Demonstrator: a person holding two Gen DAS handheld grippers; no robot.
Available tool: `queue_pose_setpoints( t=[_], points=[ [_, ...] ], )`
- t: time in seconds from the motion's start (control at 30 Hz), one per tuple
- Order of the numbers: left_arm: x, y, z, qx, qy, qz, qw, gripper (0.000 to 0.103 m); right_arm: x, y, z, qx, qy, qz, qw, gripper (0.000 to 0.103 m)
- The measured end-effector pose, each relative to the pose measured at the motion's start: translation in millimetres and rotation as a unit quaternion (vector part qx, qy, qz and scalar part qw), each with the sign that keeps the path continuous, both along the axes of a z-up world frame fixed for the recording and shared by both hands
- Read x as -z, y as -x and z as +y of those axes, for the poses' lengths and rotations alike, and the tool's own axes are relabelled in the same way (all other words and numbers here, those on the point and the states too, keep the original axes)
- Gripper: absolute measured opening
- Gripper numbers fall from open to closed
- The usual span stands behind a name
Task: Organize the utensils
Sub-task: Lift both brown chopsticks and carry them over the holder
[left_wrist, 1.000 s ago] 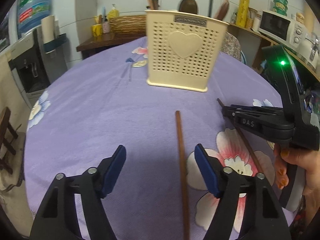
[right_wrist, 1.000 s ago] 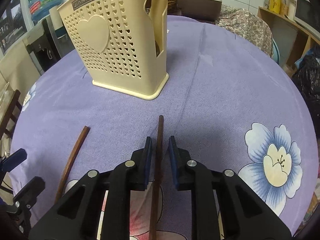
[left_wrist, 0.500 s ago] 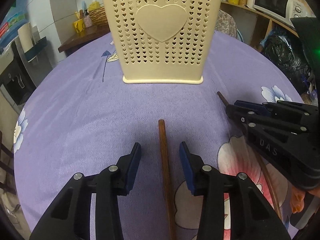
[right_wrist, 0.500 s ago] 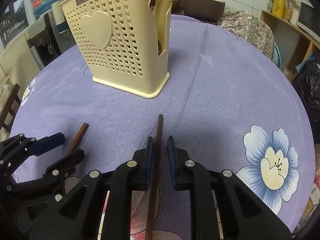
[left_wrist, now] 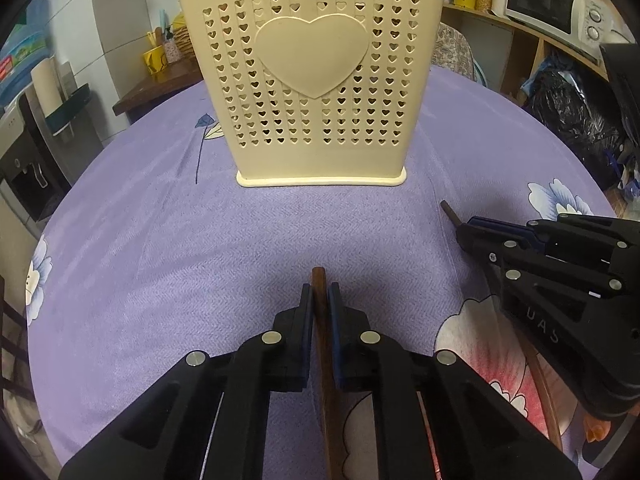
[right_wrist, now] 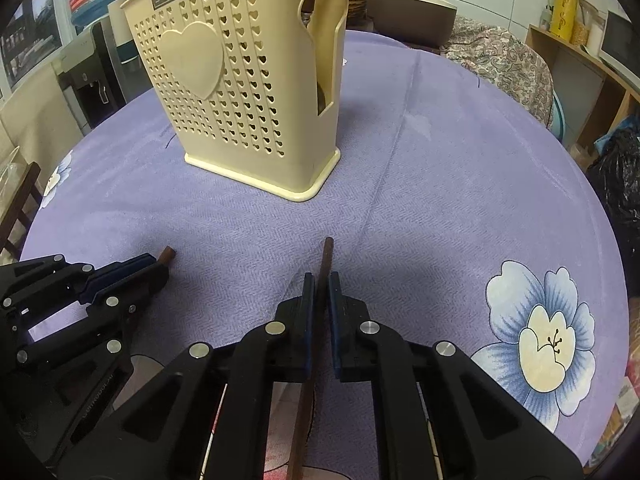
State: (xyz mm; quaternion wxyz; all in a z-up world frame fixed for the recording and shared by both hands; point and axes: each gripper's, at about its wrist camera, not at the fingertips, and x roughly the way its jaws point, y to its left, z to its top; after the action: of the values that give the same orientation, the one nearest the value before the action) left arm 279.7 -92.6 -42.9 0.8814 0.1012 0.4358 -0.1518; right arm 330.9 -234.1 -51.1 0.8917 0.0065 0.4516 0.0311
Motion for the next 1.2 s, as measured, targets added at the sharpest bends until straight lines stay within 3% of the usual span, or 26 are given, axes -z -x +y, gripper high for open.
queue_pose_setpoints(
  t=[0.2,0.37,0.6,0.8,0.97,1.2],
  points=[
    [-5,-2,5,-0.007,0.014,-0.004,0.9999,0.008,-1,1,-8,0.006,-0.037,-0.001,0.999,0.007],
    [-27,4,18,-0.019,0.042,-0.031,0.9984,0.008,-14,10,-11,0.004,-0.063,-0.021,0.998,0.006],
    [-81,19,46,-0.035,0.091,-0.091,0.9911,0.008,-65,41,-25,-0.006,-0.118,-0.083,0.990,0.006],
    [-135,39,76,-0.050,0.125,-0.155,0.9787,0.008,-125,77,-38,-0.023,-0.139,-0.156,0.978,0.006],
    [-159,46,88,-0.057,0.148,-0.178,0.9711,0.008,-163,97,-45,-0.034,-0.157,-0.191,0.968,0.006],
    [-173,53,92,-0.063,0.151,-0.198,0.9665,0.008,-184,108,-39,-0.039,-0.142,-0.219,0.965,0.006]
  ],
)
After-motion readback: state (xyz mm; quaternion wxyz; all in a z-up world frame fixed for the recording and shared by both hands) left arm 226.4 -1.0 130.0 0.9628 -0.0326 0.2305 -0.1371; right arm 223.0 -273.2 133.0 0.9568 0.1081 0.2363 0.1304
